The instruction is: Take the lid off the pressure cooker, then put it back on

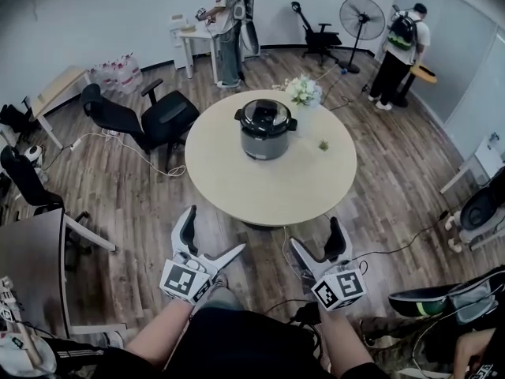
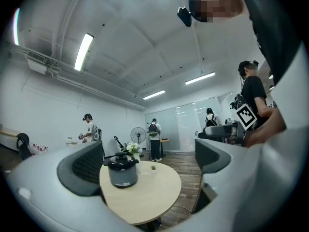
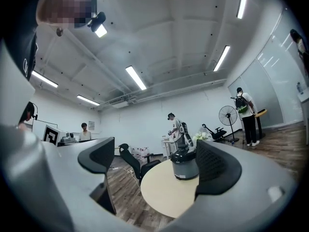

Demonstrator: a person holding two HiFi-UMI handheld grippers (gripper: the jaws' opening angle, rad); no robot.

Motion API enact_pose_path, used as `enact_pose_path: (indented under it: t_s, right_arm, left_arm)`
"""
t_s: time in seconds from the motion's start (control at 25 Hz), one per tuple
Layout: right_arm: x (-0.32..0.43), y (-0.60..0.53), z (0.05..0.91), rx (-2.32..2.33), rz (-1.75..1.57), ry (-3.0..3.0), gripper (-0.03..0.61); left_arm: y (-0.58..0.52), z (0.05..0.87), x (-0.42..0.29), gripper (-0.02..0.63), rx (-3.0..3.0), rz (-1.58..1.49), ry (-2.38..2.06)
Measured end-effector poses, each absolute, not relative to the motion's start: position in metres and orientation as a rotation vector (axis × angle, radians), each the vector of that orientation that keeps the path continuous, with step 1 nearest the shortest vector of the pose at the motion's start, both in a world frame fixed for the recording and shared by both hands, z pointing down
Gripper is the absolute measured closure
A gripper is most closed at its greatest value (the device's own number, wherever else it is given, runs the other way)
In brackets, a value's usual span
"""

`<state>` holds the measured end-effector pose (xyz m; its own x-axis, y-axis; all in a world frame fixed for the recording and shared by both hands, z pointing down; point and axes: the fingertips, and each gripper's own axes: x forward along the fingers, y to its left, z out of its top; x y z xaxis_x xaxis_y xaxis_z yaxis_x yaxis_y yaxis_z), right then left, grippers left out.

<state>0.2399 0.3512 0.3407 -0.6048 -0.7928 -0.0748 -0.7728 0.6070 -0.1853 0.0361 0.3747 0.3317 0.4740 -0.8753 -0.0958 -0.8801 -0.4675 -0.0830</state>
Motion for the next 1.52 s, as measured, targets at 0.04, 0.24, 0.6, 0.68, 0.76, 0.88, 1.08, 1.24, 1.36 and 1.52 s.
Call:
enact_pose_path:
  t_s: [0.04,0.24,0.6,0.68,0.76,0.88,1.08,1.24,1.36,1.52]
  right_arm:
    - [0.243,0.345,0.34,-1.313,-0.201,2.675,0.054]
    - [0.245,0.296,0.34,-1.325,-0.213,2.663,0.054]
    - [0.211,0.158,0.344,-1.403,-0.224,2.672,0.054]
    - [0.201,0.12,0.34,-1.435,-0.223,2.674,0.054]
    - [0.188,0.084,0.338,-1.464,-0.227,2.668,0.054]
    - [0.171,0.037,0.337,-1.526,-0.235,2.656,0.054]
    - [0.148,-0.03,0.338,-1.618,-0.232,2.676,0.054]
    - [0.132,-0.068,0.337,-1.645,-0.234,2.701,0.054]
    - [0.122,-0.086,0.335,-1.653,-0.23,2.739,0.054]
    - [0.112,-0.109,0.334,-1.635,-0.225,2.778,0.054]
  left_arm:
    - [0.368,0.332,0.036,0.035,-2.587,0.056,1.56]
    - [0.316,0.339,0.03,0.036,-2.588,0.047,1.571]
    - [0.155,0.368,-0.007,0.038,-2.668,0.05,1.502]
    - [0.115,0.376,-0.014,0.038,-2.698,0.033,1.477]
    - [0.075,0.384,-0.025,0.038,-2.728,0.018,1.457]
    - [0.025,0.396,-0.039,0.038,-2.779,-0.014,1.41]
    - [-0.041,0.431,-0.046,0.038,-2.893,-0.054,1.321]
    - [-0.078,0.46,-0.045,0.037,-2.958,-0.114,1.27]
    - [-0.093,0.479,-0.043,0.034,-2.992,-0.153,1.259]
    - [-0.111,0.499,-0.04,0.032,-3.018,-0.198,1.249]
